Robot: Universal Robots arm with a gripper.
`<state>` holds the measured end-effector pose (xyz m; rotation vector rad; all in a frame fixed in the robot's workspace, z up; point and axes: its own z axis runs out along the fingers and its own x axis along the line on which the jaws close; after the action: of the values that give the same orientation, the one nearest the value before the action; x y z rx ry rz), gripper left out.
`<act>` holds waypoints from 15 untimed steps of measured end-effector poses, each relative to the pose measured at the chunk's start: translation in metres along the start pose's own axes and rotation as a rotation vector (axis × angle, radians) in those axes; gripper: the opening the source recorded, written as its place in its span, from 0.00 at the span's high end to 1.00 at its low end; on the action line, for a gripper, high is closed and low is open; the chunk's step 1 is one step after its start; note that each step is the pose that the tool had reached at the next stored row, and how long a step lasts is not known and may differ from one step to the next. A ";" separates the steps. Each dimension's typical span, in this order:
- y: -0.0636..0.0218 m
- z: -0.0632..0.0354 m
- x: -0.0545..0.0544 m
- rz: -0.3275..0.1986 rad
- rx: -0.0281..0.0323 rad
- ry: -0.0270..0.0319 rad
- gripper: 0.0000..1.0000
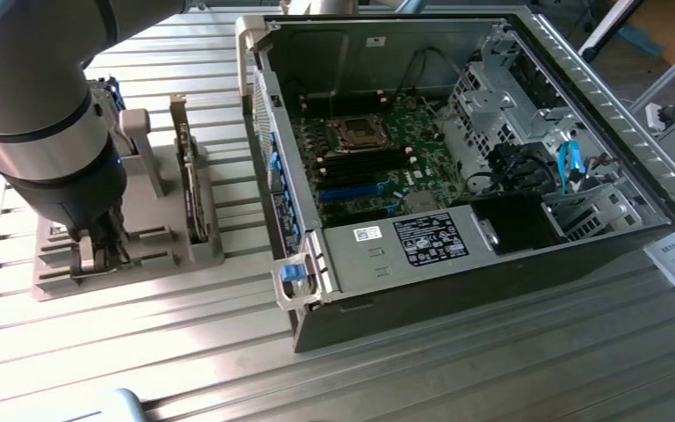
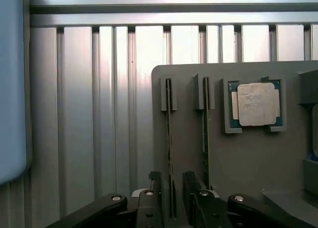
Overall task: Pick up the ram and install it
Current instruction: 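Pick up the ram and move it above insertion slot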
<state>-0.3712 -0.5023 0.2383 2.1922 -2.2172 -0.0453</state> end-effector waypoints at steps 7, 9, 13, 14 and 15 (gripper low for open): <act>0.0061 0.0096 0.000 -0.004 -0.0001 0.0002 0.69; 0.0069 0.0120 0.000 -0.006 -0.0002 0.0004 0.69; 0.0070 0.0165 0.000 -0.068 -0.0004 0.0026 0.69; 0.0071 0.0188 0.000 -0.068 -0.0003 0.0025 0.69; 0.0072 0.0198 0.000 -0.068 -0.0003 0.0026 0.69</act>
<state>-0.3791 -0.5023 0.2187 2.2660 -2.1402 -0.0440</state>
